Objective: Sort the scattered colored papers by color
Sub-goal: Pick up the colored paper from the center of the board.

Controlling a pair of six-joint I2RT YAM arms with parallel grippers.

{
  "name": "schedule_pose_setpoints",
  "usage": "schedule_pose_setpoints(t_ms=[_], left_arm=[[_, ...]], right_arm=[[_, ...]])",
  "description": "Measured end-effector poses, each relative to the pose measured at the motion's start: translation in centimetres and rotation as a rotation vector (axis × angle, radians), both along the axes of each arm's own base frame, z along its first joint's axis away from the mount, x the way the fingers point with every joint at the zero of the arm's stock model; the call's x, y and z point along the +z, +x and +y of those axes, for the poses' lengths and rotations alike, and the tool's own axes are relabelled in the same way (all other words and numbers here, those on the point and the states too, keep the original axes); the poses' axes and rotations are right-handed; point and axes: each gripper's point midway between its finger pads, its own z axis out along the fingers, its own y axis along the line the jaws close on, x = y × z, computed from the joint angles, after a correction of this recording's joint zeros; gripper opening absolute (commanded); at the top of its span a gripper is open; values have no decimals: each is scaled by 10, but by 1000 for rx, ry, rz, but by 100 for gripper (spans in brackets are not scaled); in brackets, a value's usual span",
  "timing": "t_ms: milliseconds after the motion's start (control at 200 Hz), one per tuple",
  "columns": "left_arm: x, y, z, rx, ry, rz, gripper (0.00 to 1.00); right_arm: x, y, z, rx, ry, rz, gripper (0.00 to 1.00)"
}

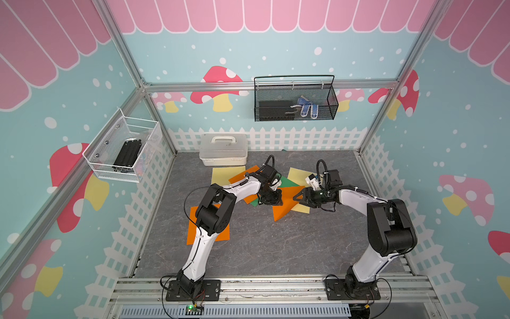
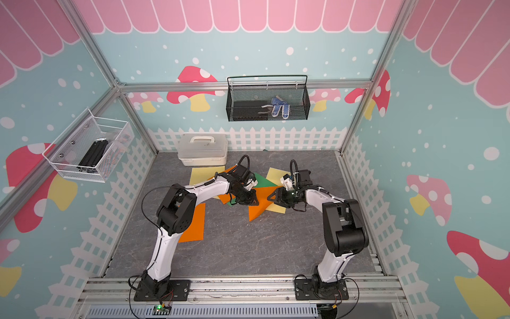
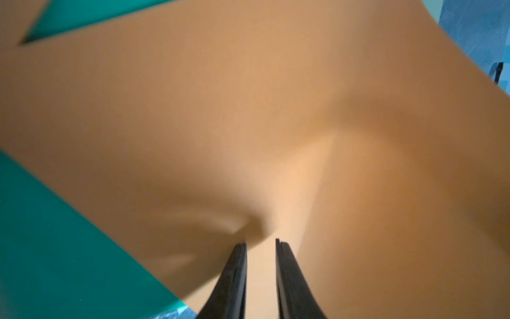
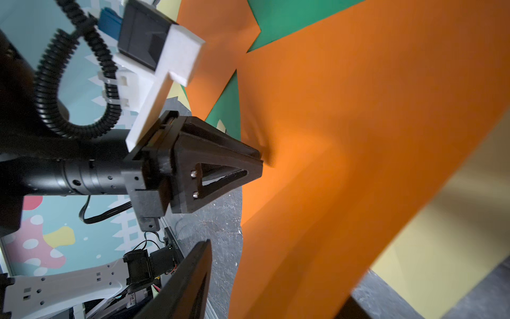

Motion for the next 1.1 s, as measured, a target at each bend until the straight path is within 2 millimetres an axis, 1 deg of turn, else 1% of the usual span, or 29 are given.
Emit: schedule_pose_setpoints(t_ms=[135,335,425,485,691,851,906,976,1056,1101], left_arm=[[0,0,0,-1,1,-1,24],[0,0,0,-1,1,-1,23],[0,0,0,-1,2,-2,23],[0,0,0,0,3,-2,23],[1,1,1,3,8,-8,23],[4,2,11,33,60,-23,25],[8,3,17,52,78,-33,26],[21,5,26,85,82,-57,28],[47,7,38,139,46,-95,30],[67,9,47,182,4,-128,31]], right_arm=[[-15,-7,-2,-14,-10,50,57],[-18,-11,-3,-19,-15,64,57],[-23,-12,-6,-27,-29,72,50],[-27,-13,-8,-32,-42,79,39],[-37,-14,-12,-47,-71,102,16],[-39,-15,-13,-52,-79,109,0],[-39,-15,-13,-52,-79,110,0],[-39,-16,-13,-50,-79,109,0],[-37,-17,-13,-48,-79,110,0],[-35,-18,-13,-47,-79,108,0]])
